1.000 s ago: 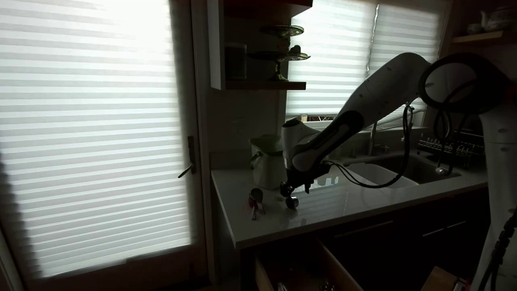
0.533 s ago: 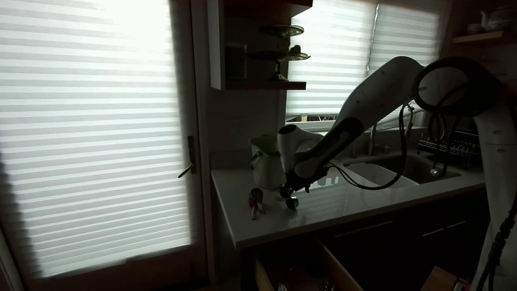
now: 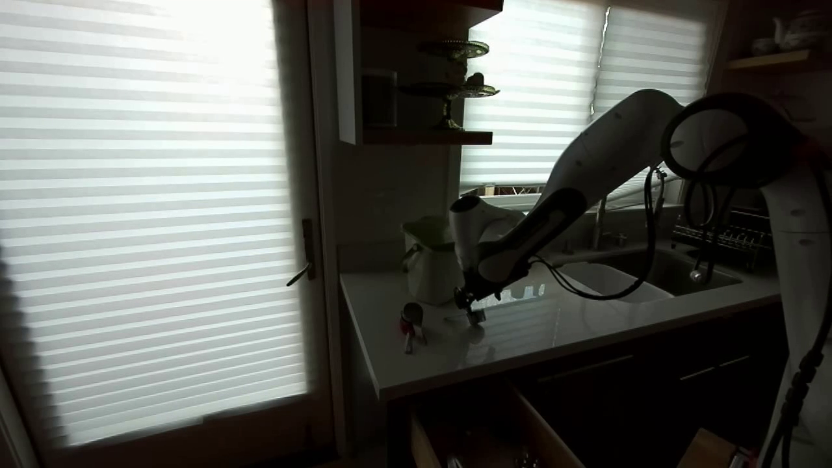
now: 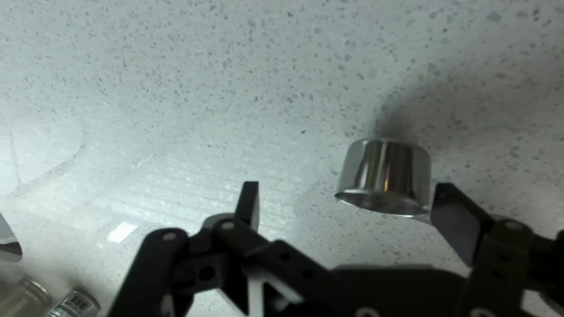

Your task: Place the measuring cup on the right upright

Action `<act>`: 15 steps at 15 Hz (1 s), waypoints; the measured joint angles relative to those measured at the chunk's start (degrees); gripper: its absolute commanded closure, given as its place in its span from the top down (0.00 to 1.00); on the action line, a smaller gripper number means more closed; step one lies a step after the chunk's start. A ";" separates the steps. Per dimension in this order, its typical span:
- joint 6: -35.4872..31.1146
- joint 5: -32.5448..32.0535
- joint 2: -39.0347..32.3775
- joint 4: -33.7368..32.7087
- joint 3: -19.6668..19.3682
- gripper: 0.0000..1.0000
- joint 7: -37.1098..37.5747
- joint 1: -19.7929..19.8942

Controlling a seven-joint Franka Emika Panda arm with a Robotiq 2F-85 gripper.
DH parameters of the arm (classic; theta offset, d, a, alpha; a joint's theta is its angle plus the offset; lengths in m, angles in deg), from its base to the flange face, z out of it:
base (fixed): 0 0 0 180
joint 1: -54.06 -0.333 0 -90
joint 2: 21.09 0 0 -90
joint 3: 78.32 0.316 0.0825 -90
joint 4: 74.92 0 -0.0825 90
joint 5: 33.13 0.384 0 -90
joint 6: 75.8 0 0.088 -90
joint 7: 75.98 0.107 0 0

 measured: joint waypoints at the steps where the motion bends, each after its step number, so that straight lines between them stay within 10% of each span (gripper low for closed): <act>1: 0.00 0.00 -0.01 -0.05 -0.09 1.00 0.00 0.15; 15: 5.45 17.66 6.45 0.00 3.61 1.00 -18.97 2.51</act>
